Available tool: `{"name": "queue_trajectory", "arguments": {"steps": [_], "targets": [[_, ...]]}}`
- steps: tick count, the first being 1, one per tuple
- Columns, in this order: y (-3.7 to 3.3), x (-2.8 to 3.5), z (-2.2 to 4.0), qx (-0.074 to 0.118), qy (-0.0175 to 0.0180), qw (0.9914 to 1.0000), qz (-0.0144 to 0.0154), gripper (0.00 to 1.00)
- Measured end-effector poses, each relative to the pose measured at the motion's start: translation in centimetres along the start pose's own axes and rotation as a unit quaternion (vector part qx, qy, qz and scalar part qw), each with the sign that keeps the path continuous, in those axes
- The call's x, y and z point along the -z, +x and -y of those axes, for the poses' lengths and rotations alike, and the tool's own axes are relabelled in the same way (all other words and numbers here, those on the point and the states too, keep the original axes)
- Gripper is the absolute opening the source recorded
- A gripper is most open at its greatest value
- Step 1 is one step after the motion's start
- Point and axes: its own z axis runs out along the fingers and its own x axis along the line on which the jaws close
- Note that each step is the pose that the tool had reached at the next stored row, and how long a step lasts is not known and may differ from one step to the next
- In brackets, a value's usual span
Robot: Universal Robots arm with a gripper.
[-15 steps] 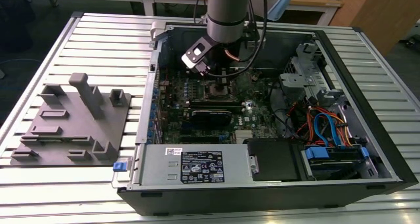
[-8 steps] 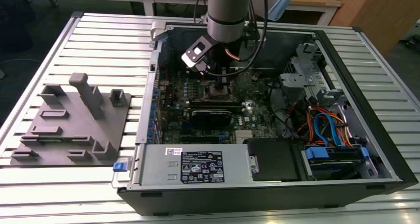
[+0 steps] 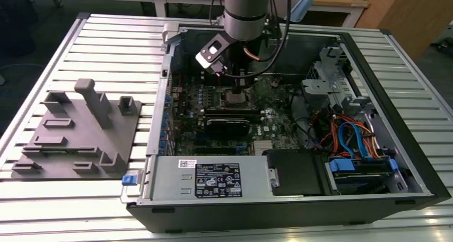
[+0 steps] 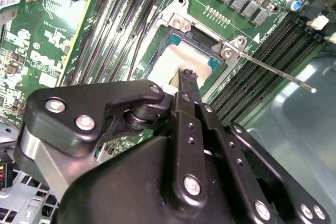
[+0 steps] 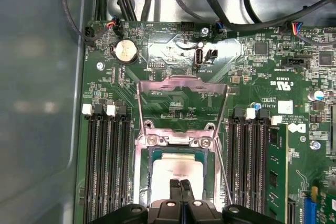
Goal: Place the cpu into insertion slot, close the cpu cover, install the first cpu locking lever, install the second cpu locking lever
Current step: 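Close the cpu cover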
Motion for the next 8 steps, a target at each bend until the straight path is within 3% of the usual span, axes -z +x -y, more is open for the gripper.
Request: {"name": "queue_trajectory", "arguments": {"steps": [8], "targets": [[0.00, 0.06, -0.15, 0.000, 0.0002, 1.00000, 0.0000, 0.11]]}}
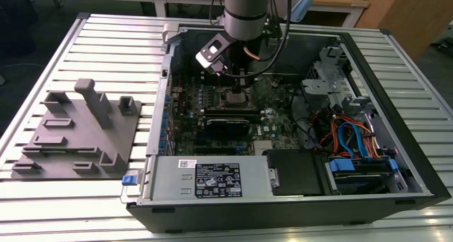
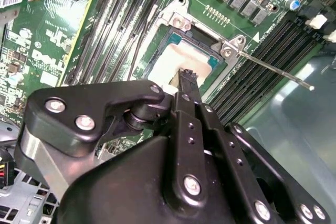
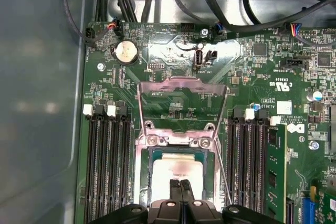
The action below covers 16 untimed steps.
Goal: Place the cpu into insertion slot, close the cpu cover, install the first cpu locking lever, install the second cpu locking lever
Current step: 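Close the cpu cover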
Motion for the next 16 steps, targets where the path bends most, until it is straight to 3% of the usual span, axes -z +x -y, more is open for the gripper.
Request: {"name": "queue_trajectory", "arguments": {"steps": [4, 6, 16], "targets": [[-0.01, -0.02, -0.41, 0.000, 0.0001, 1.00000, 0.0001, 0.11], [0.00, 0.26, -0.43, 0.000, 0.0001, 1.00000, 0.0001, 0.11], [0.11, 3.57, -0.57, 0.000, 0.0002, 1.00000, 0.0000, 0.11]]}}
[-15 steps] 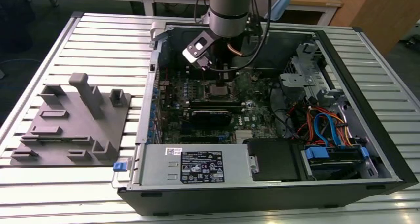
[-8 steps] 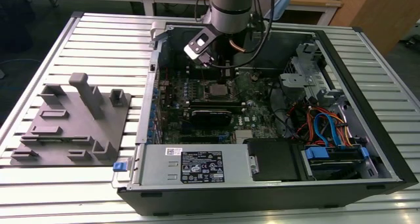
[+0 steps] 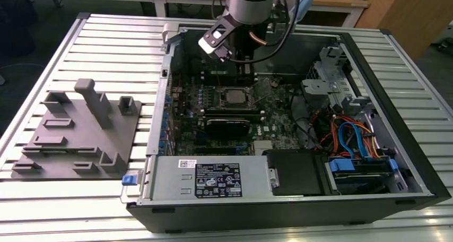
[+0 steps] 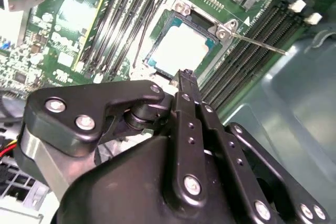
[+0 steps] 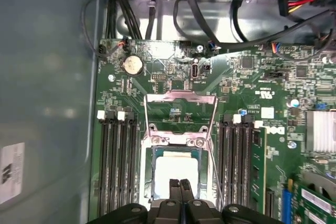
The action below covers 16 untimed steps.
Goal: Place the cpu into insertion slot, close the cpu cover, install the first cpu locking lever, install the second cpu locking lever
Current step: 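Close the cpu cover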
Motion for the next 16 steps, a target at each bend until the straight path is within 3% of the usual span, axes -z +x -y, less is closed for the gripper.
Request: {"name": "queue_trajectory", "arguments": {"steps": [6, 16], "targets": [[0.04, 1.29, -0.06, 0.000, 0.0000, 1.00000, -0.0011, 0.11], [0.04, 1.39, -0.12, 0.000, 0.0003, 1.00000, -0.0015, 0.11]]}}
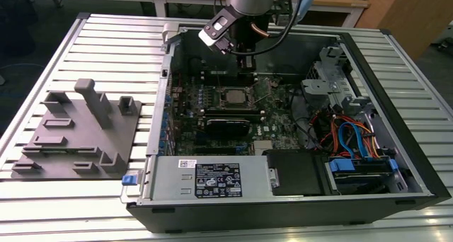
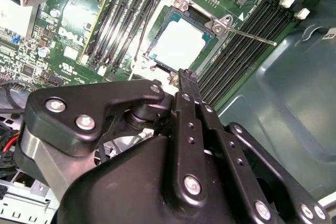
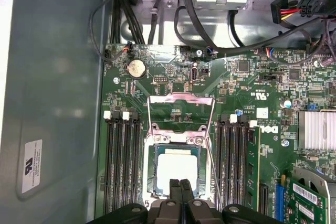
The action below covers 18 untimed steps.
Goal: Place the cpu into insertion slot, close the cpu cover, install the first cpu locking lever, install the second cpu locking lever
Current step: 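Close the cpu cover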
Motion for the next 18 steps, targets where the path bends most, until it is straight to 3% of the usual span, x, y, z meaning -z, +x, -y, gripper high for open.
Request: {"name": "queue_trajectory", "arguments": {"steps": [18], "targets": [[0.00, -0.01, -0.22, 0.000, 0.0002, 1.00000, 0.0000, 0.11]]}}
